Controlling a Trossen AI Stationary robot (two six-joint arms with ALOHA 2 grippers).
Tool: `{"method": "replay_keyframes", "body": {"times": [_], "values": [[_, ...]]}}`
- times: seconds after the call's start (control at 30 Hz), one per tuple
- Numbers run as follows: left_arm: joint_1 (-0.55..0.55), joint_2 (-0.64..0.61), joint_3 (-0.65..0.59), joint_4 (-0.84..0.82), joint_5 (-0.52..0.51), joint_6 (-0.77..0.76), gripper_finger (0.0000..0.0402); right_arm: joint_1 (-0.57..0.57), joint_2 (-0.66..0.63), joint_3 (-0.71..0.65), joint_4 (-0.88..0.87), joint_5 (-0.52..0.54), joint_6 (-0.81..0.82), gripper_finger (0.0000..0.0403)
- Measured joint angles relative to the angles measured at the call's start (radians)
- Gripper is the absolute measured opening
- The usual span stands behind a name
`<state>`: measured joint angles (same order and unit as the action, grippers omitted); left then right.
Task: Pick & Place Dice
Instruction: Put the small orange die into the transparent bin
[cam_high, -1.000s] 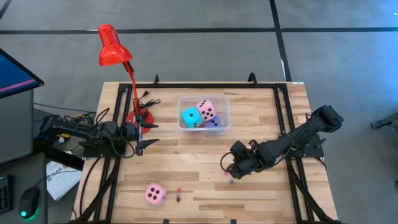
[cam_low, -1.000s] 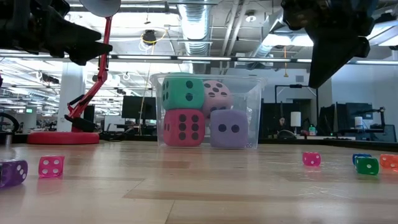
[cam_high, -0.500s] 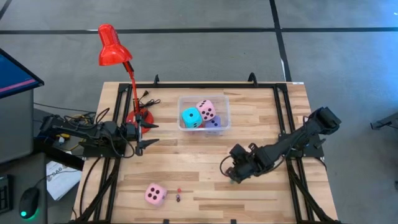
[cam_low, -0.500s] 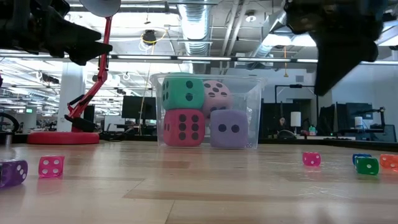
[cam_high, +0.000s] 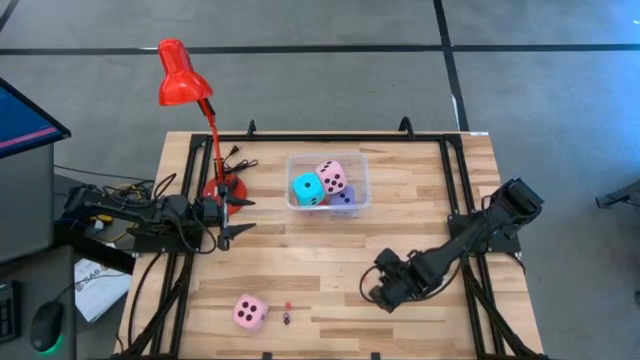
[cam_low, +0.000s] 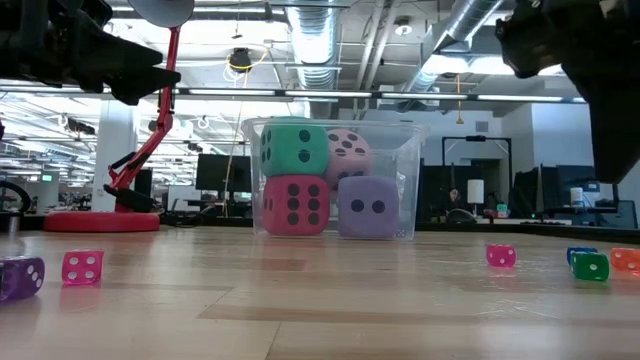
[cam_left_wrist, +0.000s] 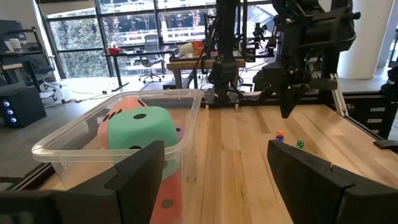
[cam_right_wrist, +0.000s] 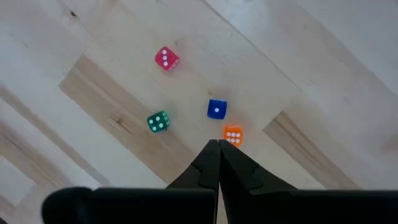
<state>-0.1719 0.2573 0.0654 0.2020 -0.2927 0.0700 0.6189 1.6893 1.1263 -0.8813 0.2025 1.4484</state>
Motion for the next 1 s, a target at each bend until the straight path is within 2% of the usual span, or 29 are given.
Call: {"method": "replay_keyframes", "body": {"times": [0.23, 0.7, 1.0], "values": [[0.0, 0.0, 0.0, 0.0, -0.004, 0.0, 0.0274, 0.007, 0.0, 0.0, -0.004, -0.048, -0.008, 0.0012], [0.0, 0.0, 0.0, 0.0, -0.004, 0.0, 0.0274, 0.002, 0.001, 0.0, -0.012, -0.048, -0.095, 0.0127], [0.0, 0.0, 0.0, 0.0, -0.003, 0.0, 0.0274, 0.0, 0.001, 0.0, 0.003, -0.043, -0.095, 0.0148]]}}
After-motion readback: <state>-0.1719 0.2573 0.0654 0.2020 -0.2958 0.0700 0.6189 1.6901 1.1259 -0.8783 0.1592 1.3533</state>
